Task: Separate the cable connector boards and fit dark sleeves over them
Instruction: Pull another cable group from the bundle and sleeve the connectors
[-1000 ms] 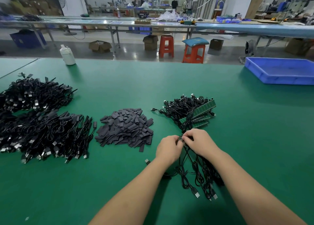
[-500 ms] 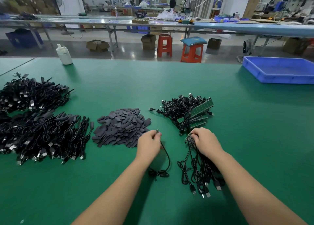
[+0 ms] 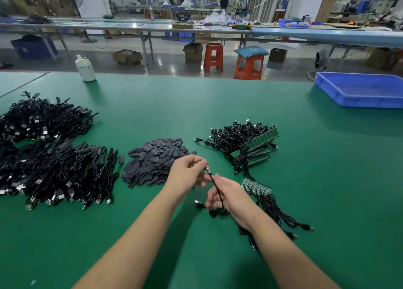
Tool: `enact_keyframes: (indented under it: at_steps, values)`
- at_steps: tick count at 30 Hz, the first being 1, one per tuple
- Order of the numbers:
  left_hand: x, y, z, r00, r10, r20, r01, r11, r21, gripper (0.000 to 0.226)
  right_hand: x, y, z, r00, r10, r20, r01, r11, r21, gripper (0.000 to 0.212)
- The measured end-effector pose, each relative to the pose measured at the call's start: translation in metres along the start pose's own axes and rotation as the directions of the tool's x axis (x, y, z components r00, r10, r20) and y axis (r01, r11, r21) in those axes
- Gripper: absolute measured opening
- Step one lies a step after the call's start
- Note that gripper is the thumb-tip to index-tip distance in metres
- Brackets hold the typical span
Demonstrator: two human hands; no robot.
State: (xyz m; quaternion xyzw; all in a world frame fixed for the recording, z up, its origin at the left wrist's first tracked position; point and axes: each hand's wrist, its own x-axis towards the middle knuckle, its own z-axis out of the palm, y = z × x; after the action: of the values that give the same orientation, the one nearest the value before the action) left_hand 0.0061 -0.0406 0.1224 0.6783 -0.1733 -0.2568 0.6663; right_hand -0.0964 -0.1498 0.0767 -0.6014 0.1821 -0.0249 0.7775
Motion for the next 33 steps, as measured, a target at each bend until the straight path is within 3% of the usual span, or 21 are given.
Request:
enact_keyframes:
  at_steps: [5, 10, 16, 18, 20, 22, 25, 27, 33]
  values:
    - [0.009, -0.029, -0.017, 0.996, -0.080, -0.038, 0.086, 0.976, 0.202, 0.011, 0.005, 0.021, 0.009, 0.986, 0.039, -0.162, -0.048, 0.998, -0.049, 0.020]
    - [0.010, -0.050, -0.026, 0.984, -0.171, -0.051, 0.176, 0.977, 0.118, 0.009, 0.006, 0.019, 0.013, 0.969, 0.081, -0.232, -0.110, 0.987, -0.115, 0.013]
    - [0.010, -0.068, -0.024, 0.982, -0.174, -0.072, 0.183, 0.972, 0.149, 0.012, 0.015, 0.028, 0.017, 0.954, 0.059, -0.292, -0.092, 0.991, -0.098, 0.019]
    - [0.014, -0.075, -0.028, 0.974, -0.165, -0.155, 0.197, 0.956, 0.219, 0.021, 0.017, 0.032, 0.017, 0.942, 0.016, -0.335, -0.076, 0.983, -0.165, 0.017]
    - [0.019, -0.083, -0.035, 0.953, -0.077, -0.293, 0.218, 0.847, 0.485, 0.027, 0.017, 0.038, 0.014, 0.933, -0.016, -0.361, -0.070, 0.972, -0.226, 0.016]
    - [0.019, -0.092, -0.043, 0.930, 0.019, -0.367, 0.271, 0.639, 0.719, 0.031, 0.015, 0.044, 0.011, 0.926, -0.038, -0.377, -0.065, 0.964, -0.256, 0.020]
    - [0.019, -0.101, -0.046, 0.924, 0.016, -0.382, 0.334, 0.454, 0.826, 0.046, 0.014, 0.055, 0.006, 0.934, -0.058, -0.352, -0.069, 0.939, -0.337, 0.020]
    - [0.022, -0.103, -0.046, 0.925, 0.008, -0.380, 0.341, 0.427, 0.838, 0.044, 0.014, 0.061, 0.005, 0.945, -0.063, -0.320, -0.069, 0.921, -0.383, 0.016]
    - [0.028, -0.094, -0.057, 0.935, -0.126, -0.332, 0.346, 0.529, 0.775, 0.023, 0.014, 0.063, 0.002, 0.948, -0.033, -0.317, -0.101, 0.912, -0.397, 0.019]
